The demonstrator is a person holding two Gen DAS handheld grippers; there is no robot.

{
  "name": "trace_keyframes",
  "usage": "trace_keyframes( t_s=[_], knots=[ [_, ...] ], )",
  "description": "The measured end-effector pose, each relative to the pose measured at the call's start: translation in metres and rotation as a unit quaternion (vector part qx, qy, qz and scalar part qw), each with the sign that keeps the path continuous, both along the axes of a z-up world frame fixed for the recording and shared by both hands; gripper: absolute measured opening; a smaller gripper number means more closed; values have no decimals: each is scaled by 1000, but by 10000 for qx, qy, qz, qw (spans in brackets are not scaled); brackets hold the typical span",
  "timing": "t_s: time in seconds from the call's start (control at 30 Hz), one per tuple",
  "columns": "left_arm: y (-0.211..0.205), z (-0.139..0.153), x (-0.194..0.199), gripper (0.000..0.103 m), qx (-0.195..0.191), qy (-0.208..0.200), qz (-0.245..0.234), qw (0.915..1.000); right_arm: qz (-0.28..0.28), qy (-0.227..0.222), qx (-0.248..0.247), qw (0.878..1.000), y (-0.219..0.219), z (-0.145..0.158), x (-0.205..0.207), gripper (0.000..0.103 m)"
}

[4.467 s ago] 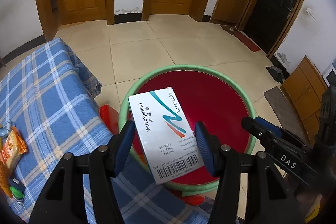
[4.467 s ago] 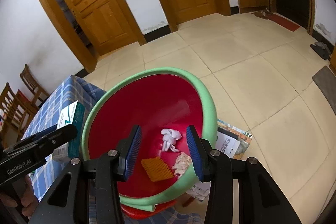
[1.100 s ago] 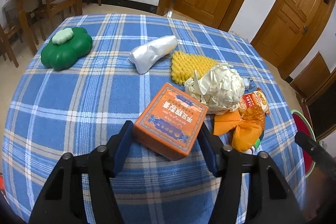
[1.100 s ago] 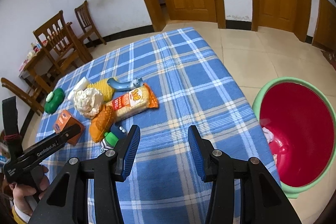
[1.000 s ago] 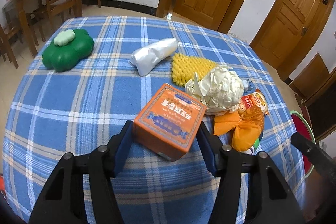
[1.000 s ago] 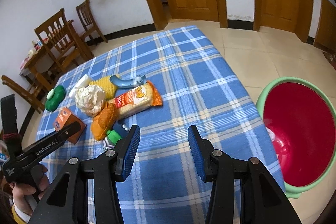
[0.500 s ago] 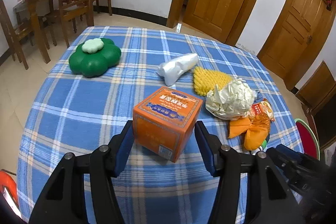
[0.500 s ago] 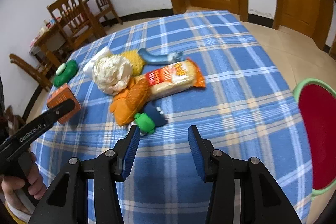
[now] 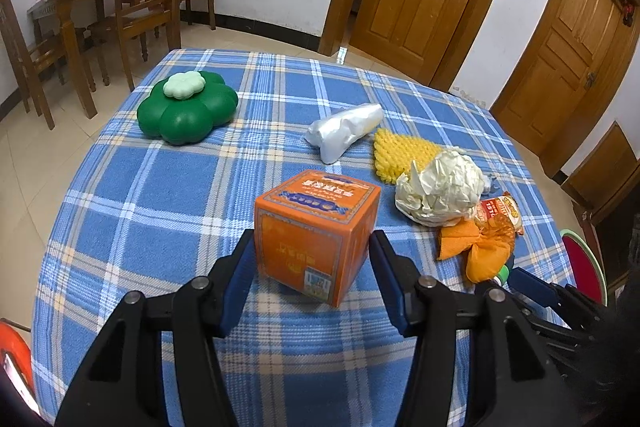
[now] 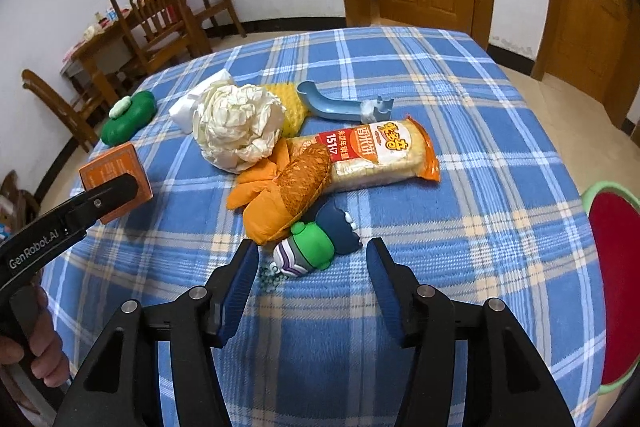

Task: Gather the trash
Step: 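Grasp the orange box with the left gripper while the right gripper grasps the green-capped toy, then carry the orange box and green-capped toy over the red bin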

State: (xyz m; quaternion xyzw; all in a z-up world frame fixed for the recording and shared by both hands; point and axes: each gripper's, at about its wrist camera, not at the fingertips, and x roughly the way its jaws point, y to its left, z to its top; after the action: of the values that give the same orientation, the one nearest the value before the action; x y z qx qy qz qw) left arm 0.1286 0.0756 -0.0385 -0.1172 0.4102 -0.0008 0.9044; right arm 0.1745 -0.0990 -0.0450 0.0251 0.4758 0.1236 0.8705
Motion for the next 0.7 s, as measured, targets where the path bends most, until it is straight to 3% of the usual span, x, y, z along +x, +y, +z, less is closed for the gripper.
trace_keyframes(
  t_s=[0.17, 0.23, 0.47, 0.6, 0.7],
  knots=[
    [-1, 2, -2, 56, -6, -4, -9, 10000, 70, -75, -112, 9999, 1, -1, -1, 45],
    [-2, 5, -4, 56, -1, -20, -16, 10000, 89, -33, -10, 10000, -1, 0, -2, 31],
    [-10, 16, -11, 56, 17, -126, -84, 9999, 157, -27, 76, 9998, -6, 2, -11, 19],
    [-14, 20, -15, 56, 27, -156, -100, 9998, 103, -39, 160, 9998, -11, 4, -14, 20],
    [-15, 20, -17, 56, 18, -159, -89, 9998, 24, -4, 226, 9997, -15, 6, -15, 30]
  ],
)
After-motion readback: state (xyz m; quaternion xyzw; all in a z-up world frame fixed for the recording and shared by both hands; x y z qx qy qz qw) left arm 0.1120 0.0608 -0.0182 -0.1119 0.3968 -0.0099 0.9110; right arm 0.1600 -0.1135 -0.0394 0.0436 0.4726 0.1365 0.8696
